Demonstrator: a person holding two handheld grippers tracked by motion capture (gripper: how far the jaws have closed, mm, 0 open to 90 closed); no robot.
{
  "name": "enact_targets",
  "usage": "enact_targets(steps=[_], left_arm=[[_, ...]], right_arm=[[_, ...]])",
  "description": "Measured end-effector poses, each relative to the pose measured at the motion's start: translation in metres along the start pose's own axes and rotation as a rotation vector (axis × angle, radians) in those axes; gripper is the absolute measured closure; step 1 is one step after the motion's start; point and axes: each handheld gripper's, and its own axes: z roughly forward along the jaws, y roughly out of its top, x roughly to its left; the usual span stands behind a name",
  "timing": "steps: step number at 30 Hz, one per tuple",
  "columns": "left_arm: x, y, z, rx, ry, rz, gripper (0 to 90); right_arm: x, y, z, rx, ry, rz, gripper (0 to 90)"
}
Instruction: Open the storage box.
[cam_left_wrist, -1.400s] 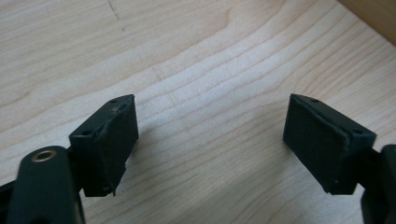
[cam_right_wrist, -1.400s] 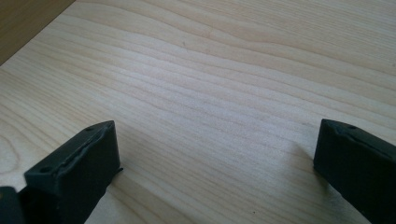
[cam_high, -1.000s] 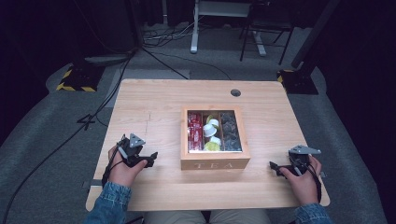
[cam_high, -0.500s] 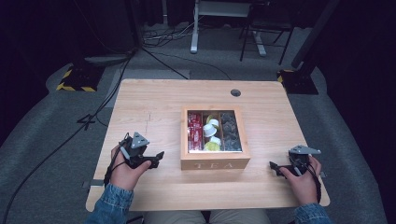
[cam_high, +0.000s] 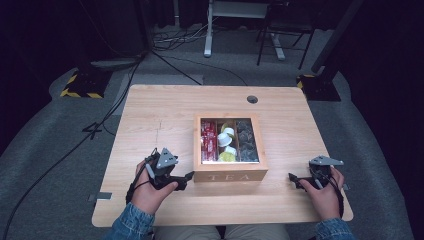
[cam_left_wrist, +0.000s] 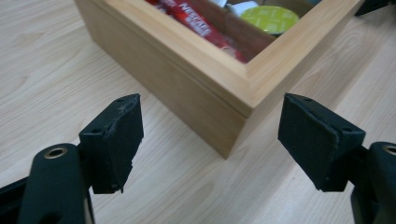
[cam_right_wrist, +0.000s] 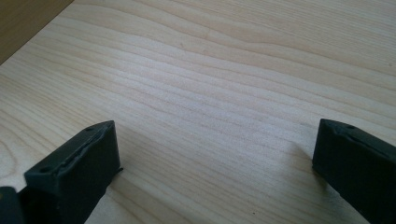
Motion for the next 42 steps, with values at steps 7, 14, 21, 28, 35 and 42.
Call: enact_targets(steps=[7,14,21,28,35,42], left_arm=[[-0.008,-0.004,0.01,-0.031,-0.05,-0.027,21.1],[-0.018,-0.01,0.026,-0.04,-0.039,-0.06,29.1],[-0.02,-0.016,0.035,-0.021,-0.023,-0.055,41.8],[-0.018,-0.017,0.032,-0.033,-0.008,-0.042,53.9],[-0.019,-0.016,0.029,-0.026,0.004,-0.016,57.9],[-0.02,-0.013,0.025,-0.03,0.024,0.039,64.1]], right_arm=[[0.0,0.0,0.0,0.0,-0.001,0.0,0.5],[0.0,0.0,0.0,-0.001,-0.002,-0.002,0.5],[0.0,0.0,0.0,-0.001,-0.002,-0.002,0.5],[0.0,0.0,0.0,0.0,-0.004,-0.001,0.5],[0.001,0.0,-0.001,-0.003,-0.007,0.002,1.9],[0.012,0.002,-0.005,-0.032,0.009,-0.009,27.9]])
